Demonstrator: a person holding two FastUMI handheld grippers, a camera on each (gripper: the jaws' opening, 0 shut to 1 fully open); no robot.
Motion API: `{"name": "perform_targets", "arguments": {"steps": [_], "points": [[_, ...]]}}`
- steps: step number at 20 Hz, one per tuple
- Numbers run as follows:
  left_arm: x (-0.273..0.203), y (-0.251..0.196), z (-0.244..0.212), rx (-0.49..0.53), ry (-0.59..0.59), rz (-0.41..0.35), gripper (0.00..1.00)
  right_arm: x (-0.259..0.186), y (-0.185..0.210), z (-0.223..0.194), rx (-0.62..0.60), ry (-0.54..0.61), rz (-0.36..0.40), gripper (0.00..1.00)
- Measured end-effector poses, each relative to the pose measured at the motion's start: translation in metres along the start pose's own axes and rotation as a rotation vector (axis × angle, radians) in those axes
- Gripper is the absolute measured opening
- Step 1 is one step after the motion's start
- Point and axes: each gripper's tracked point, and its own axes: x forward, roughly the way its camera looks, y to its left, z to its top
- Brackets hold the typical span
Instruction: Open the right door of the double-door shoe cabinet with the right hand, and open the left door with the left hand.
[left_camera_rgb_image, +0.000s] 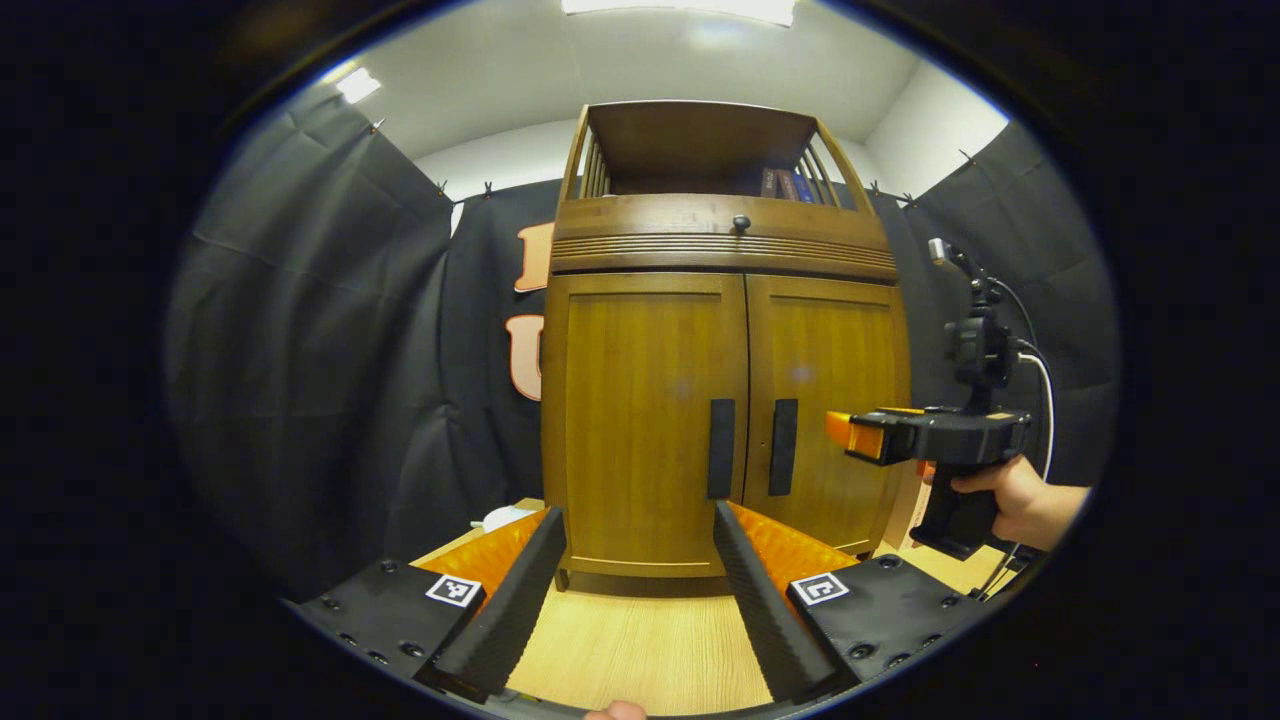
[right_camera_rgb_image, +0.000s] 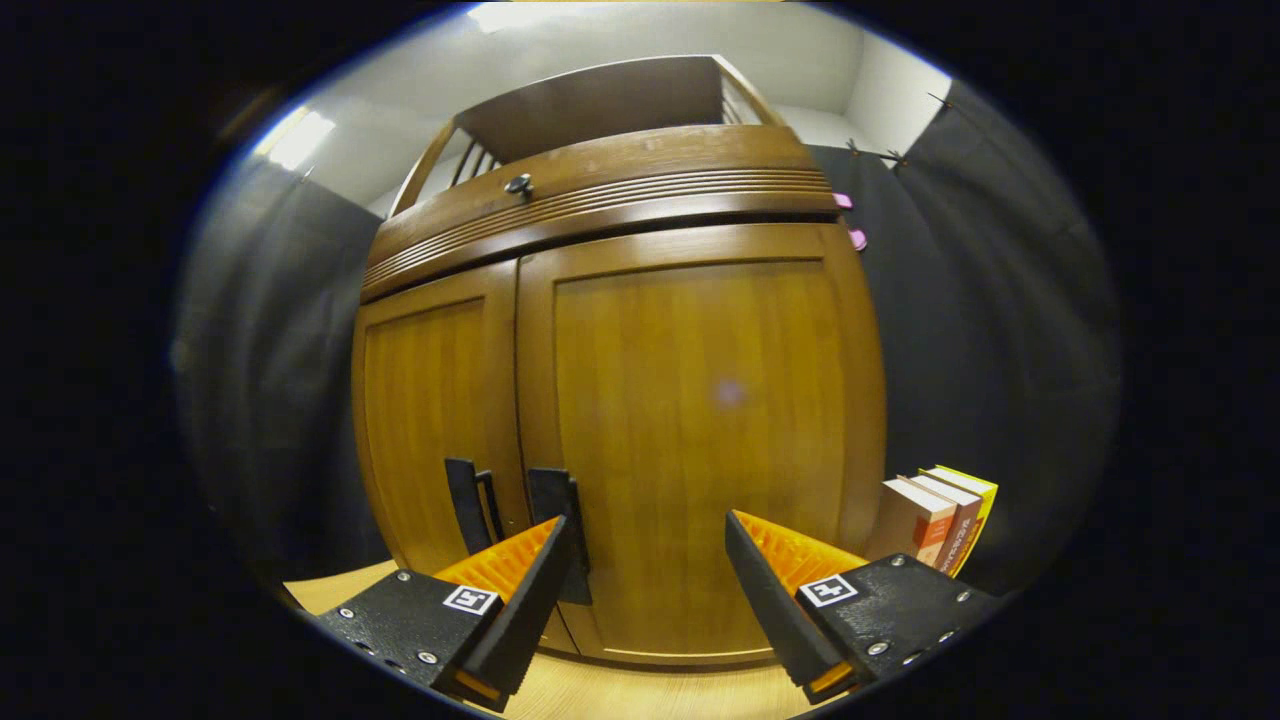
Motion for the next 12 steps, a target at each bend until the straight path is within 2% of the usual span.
{"name": "perform_targets", "arguments": {"steps": [3,5,7,8,10,12], "points": [[0.001,0.011,-0.002,0.009,0.003,0.024,0.94,0.023,0.024,-0.02,-0.102,0.03,0.021,0.94],[0.003,0.015,-0.003,0.005,-0.002,0.03,0.94,0.048,0.038,-0.036,-0.121,0.071,0.026,0.94],[0.007,0.021,-0.003,0.006,-0.003,0.028,0.94,0.066,0.044,-0.047,-0.103,0.085,0.02,0.95],[0.006,0.021,-0.001,0.01,-0.007,0.03,0.95,0.069,0.046,-0.049,-0.089,0.083,0.015,0.9],[0.007,0.021,0.0,0.013,-0.011,0.027,0.96,0.077,0.048,-0.054,-0.06,0.091,-0.017,0.87],[0.01,0.025,0.001,0.013,-0.018,0.024,0.94,0.081,0.04,-0.058,-0.028,0.102,-0.054,0.89]]}}
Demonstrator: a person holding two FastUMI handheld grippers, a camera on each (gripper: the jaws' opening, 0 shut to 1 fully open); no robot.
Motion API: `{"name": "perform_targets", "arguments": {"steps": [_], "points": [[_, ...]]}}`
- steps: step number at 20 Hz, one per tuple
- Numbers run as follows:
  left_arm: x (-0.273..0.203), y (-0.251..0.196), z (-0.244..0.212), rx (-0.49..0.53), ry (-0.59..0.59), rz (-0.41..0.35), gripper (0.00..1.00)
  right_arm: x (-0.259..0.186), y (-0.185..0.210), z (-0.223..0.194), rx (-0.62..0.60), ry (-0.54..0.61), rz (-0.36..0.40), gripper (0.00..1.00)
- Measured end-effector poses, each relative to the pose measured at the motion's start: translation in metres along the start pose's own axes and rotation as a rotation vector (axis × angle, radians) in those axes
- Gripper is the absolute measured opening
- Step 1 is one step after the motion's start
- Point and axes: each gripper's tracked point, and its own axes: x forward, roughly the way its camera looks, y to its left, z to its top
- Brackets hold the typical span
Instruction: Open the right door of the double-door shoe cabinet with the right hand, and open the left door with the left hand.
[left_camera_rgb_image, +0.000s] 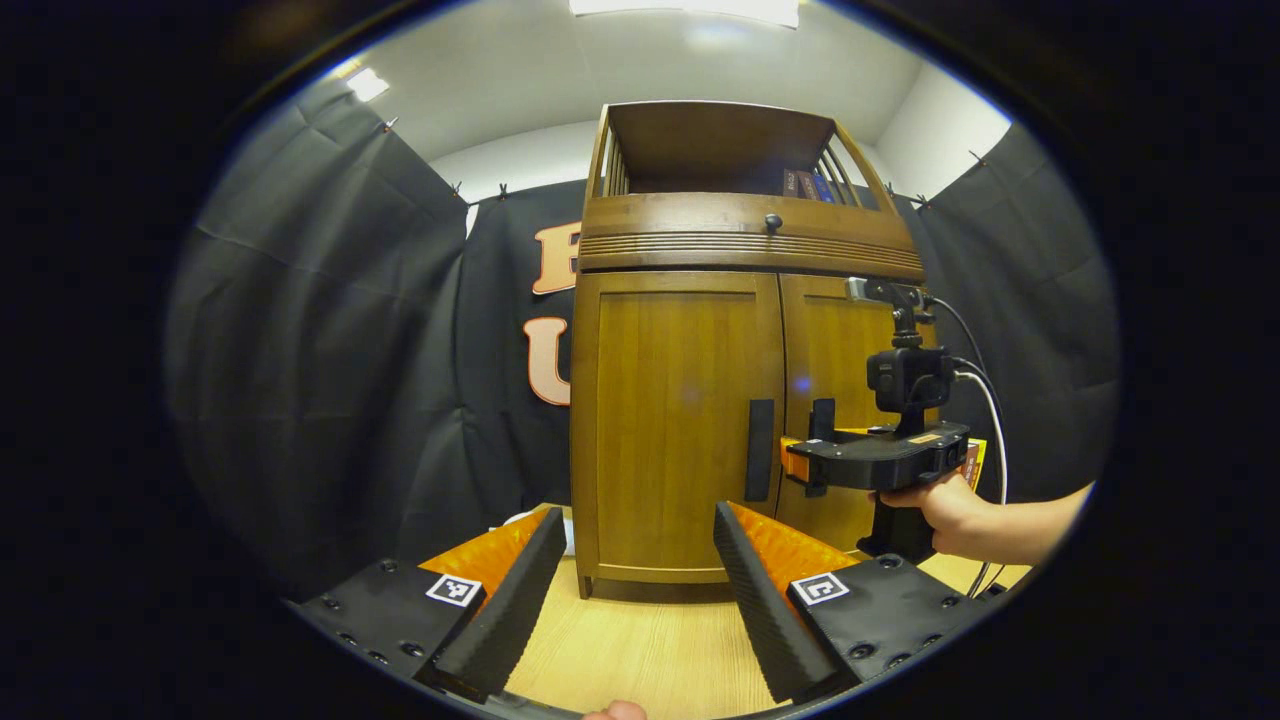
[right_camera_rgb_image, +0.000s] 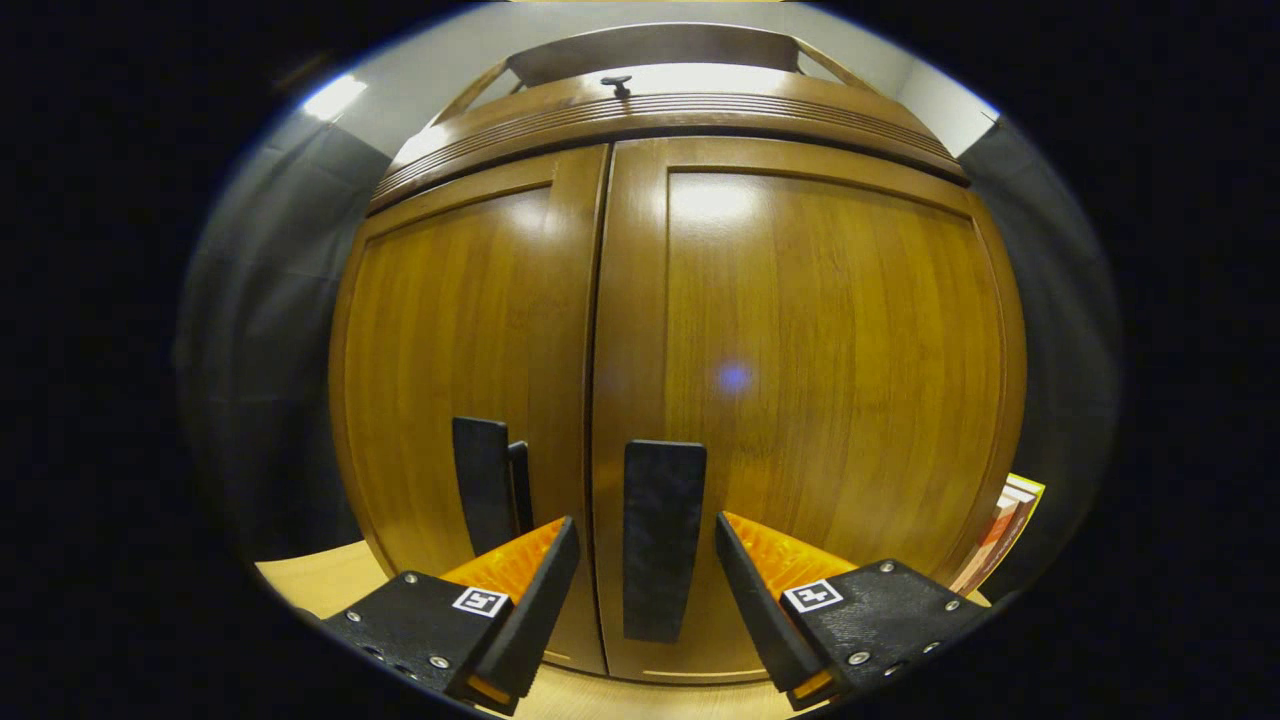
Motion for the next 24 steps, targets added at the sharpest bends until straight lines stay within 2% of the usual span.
{"name": "perform_targets", "arguments": {"steps": [1,2,5,10,12,13,14,15,16,18,19,21,23,24], "points": [[0.002,0.002,0.002,-0.002,-0.006,-0.004,0.94,0.001,-0.004,0.003,0.008,-0.014,-0.018,0.84],[0.007,0.006,0.001,-0.004,-0.01,-0.007,0.94,0.001,-0.006,0.002,0.008,-0.014,-0.026,0.75],[0.016,0.008,0.001,-0.018,-0.001,-0.022,0.96,-0.001,-0.01,0.003,-0.022,-0.03,-0.056,0.67],[0.017,0.004,0.001,-0.011,-0.006,-0.055,0.94,0.002,0.0,-0.002,0.046,-0.008,-0.017,0.32],[0.015,0.005,0.001,0.0,-0.006,-0.06,0.94,0.002,-0.001,-0.001,0.035,-0.013,-0.016,0.25],[0.012,0.002,0.002,0.001,-0.01,-0.064,0.96,-0.001,-0.003,-0.002,0.03,-0.009,-0.016,0.23],[0.011,0.001,0.004,0.001,-0.016,-0.068,0.94,-0.004,-0.003,-0.003,0.029,-0.004,-0.011,0.21],[0.01,0.001,0.004,0.0,-0.021,-0.07,0.94,-0.008,-0.002,-0.003,0.032,0.002,-0.005,0.24],[0.01,0.001,0.005,0.002,-0.024,-0.072,0.96,-0.012,-0.001,-0.002,0.031,0.005,0.003,0.21],[0.009,-0.002,0.006,0.008,-0.028,-0.075,0.94,-0.026,-0.002,-0.003,0.026,0.015,0.026,0.24],[0.005,-0.005,0.006,0.007,-0.029,-0.078,0.94,-0.037,-0.002,-0.003,0.029,0.014,0.039,0.24],[-0.001,-0.009,0.002,0.001,-0.023,-0.082,0.96,-0.062,-0.006,-0.003,0.04,-0.002,0.062,0.17],[-0.005,-0.014,0.002,-0.003,-0.02,-0.086,0.94,-0.087,-0.011,0.001,0.046,0.001,0.078,0.21],[-0.006,-0.016,0.004,-0.003,-0.021,-0.088,0.96,-0.096,-0.016,0.002,0.053,0.009,0.086,0.17]]}}
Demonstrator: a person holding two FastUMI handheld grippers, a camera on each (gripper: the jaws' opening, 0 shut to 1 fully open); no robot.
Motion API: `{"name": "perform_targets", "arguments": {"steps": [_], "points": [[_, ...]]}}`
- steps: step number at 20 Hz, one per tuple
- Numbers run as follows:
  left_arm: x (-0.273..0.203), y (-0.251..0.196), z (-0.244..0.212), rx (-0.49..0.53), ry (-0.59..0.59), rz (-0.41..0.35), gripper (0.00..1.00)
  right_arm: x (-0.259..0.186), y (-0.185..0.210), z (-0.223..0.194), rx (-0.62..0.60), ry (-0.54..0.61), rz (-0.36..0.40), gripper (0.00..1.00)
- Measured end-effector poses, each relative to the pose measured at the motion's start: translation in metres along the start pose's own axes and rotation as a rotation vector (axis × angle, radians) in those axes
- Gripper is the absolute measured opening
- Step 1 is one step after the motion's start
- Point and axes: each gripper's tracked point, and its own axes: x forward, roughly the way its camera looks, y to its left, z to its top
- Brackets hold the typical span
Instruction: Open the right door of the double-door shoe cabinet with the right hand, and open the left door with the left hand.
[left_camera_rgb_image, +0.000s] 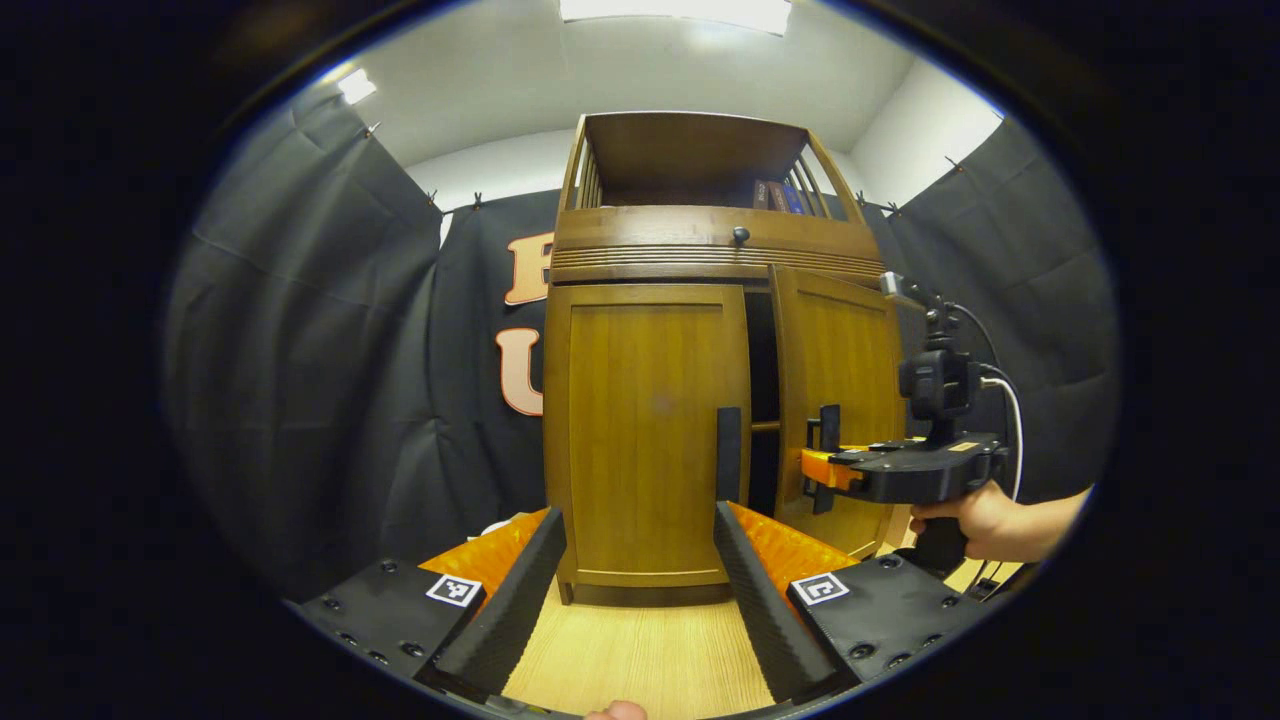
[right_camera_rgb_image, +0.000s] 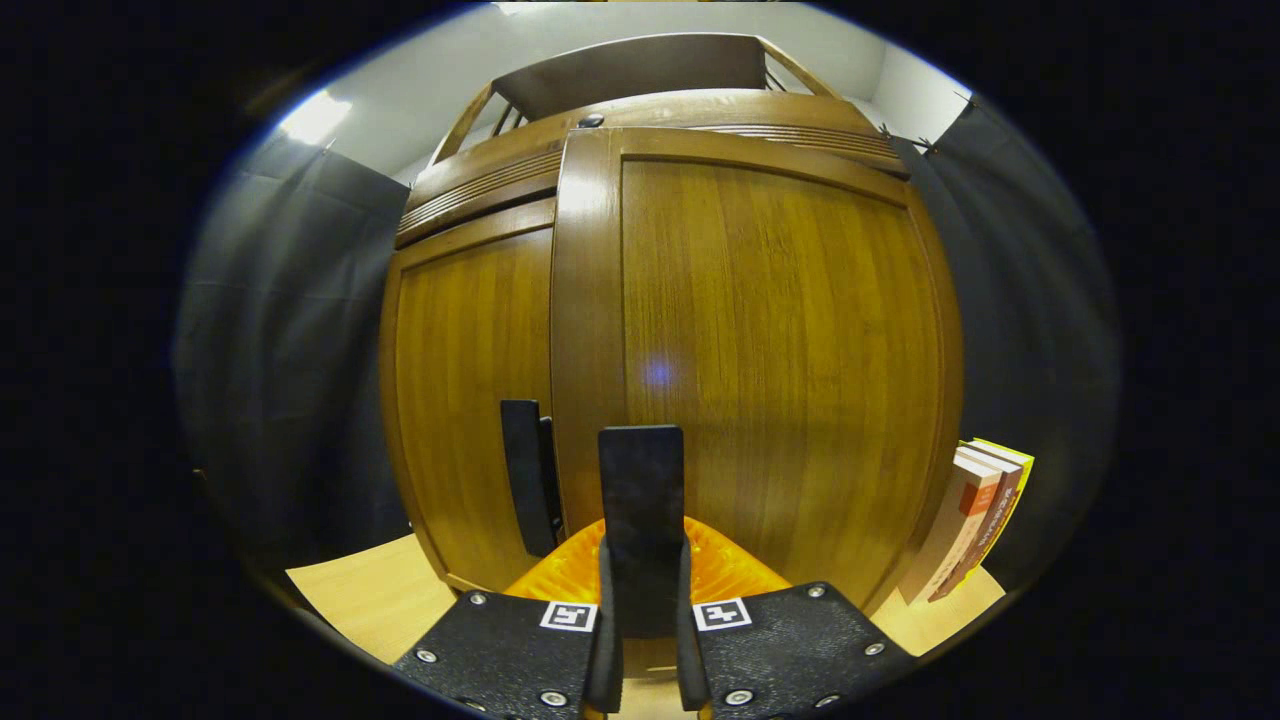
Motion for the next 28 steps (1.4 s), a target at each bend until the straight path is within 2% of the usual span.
{"name": "perform_targets", "arguments": {"steps": [1,2,3,7,8,12,14,17,18,19,22,23,24,26,28], "points": [[-0.001,-0.003,0.0,0.0,-0.001,-0.004,0.94,-0.009,-0.003,0.001,0.007,0.005,0.004,0.21],[-0.002,-0.006,0.0,0.0,-0.002,-0.01,0.99,-0.018,-0.006,0.001,0.01,0.009,0.006,0.19],[-0.004,-0.01,0.0,0.0,-0.002,-0.016,0.99,-0.026,-0.009,0.001,0.01,0.012,0.006,0.17],[-0.005,-0.025,0.001,-0.002,-0.004,-0.045,0.94,-0.055,-0.022,0.001,0.013,0.022,-0.007,0.24],[-0.006,-0.028,0.001,-0.001,-0.005,-0.052,0.94,-0.061,-0.025,0.001,0.016,0.022,-0.012,0.17],[-0.006,-0.041,-0.001,-0.004,-0.009,-0.081,0.94,-0.087,-0.044,0.002,0.014,0.034,-0.044,0.17],[-0.005,-0.049,-0.001,-0.006,-0.007,-0.092,0.94,-0.101,-0.053,0.006,0.015,0.033,-0.072,0.24],[-0.006,-0.059,-0.005,-0.016,0.002,-0.11,0.94,-0.124,-0.077,0.006,0.004,0.038,-0.118,0.16],[-0.006,-0.061,-0.005,-0.018,0.002,-0.116,0.94,-0.13,-0.085,0.006,0.003,0.041,-0.133,0.2],[-0.005,-0.064,-0.005,-0.019,0.001,-0.118,0.96,-0.134,-0.095,0.004,0.002,0.043,-0.149,0.2],[-0.004,-0.068,-0.008,-0.021,0.001,-0.128,0.96,-0.145,-0.116,0.005,-0.007,0.041,-0.185,0.14],[-0.002,-0.068,-0.008,-0.019,0.002,-0.129,0.96,-0.149,-0.123,0.006,-0.002,0.044,-0.194,0.08],[-0.001,-0.068,-0.008,-0.017,0.001,-0.128,0.96,-0.152,-0.131,0.007,-0.001,0.044,-0.208,0.12],[0.0,-0.069,-0.008,-0.015,0.001,-0.125,0.94,-0.161,-0.15,0.008,-0.015,0.044,-0.248,0.08],[-0.002,-0.07,-0.009,-0.014,0.002,-0.125,0.96,-0.168,-0.17,0.008,-0.022,0.044,-0.288,0.05]]}}
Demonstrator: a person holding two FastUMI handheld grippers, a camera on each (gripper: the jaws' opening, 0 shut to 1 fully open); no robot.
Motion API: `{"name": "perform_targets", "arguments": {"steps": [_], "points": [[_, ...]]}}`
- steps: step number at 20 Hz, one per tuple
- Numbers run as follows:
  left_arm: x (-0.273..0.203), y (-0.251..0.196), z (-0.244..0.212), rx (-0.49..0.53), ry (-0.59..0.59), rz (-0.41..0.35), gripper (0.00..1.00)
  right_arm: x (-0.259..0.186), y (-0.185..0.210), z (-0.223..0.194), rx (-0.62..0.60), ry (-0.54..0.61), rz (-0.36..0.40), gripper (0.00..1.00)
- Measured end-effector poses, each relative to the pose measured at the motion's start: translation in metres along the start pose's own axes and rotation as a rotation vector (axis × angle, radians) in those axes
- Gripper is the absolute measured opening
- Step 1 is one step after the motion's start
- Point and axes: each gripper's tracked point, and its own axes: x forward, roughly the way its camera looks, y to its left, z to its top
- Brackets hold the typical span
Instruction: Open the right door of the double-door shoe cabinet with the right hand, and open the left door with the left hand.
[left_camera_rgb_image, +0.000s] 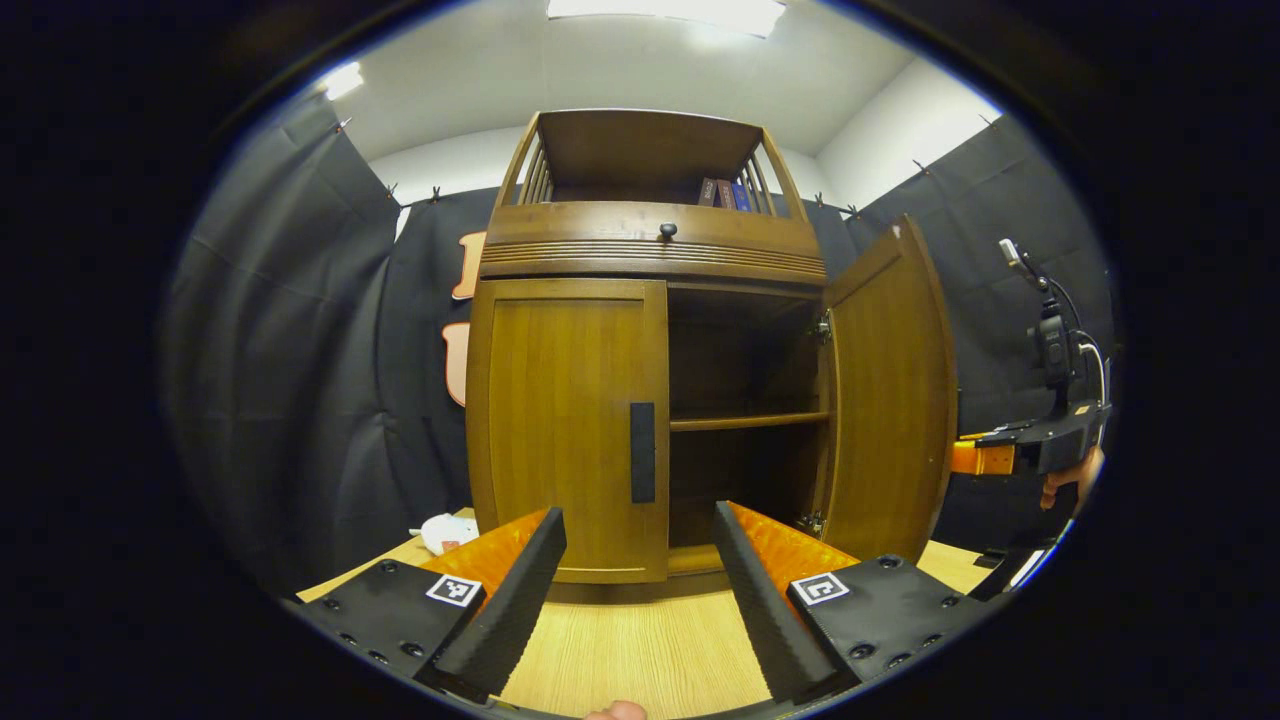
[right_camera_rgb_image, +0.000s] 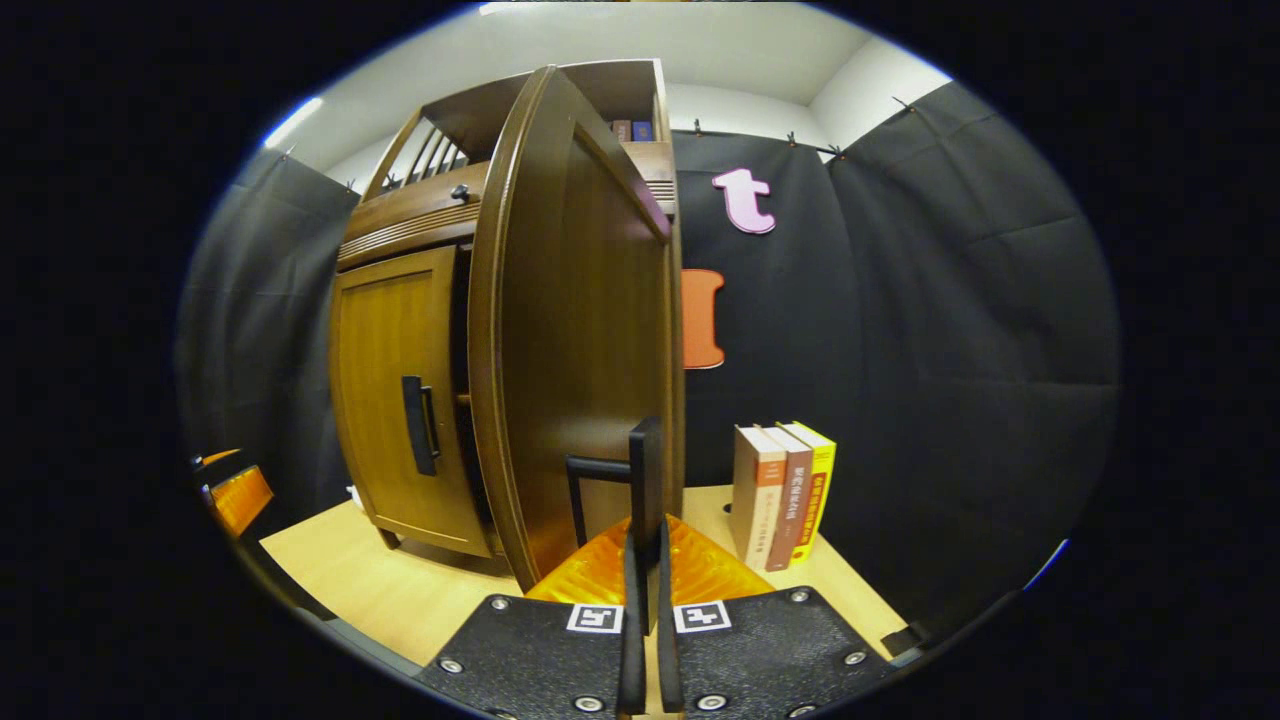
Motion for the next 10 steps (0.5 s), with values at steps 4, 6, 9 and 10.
{"name": "perform_targets", "arguments": {"steps": [4,6,9,10], "points": [[0.0,-0.005,0.0,0.007,0.007,-0.001,0.94,0.002,-0.023,0.003,0.012,-0.018,0.001,0.0],[0.001,-0.008,0.0,0.01,0.009,-0.003,0.96,0.0,-0.031,0.003,0.028,-0.018,0.013,0.0],[0.002,-0.011,0.0,0.013,0.012,-0.006,0.96,0.001,-0.036,0.003,0.026,-0.024,0.037,0.0],[0.002,-0.012,-0.001,0.012,0.013,-0.006,0.96,0.002,-0.038,0.004,0.027,-0.027,0.048,0.0]]}}
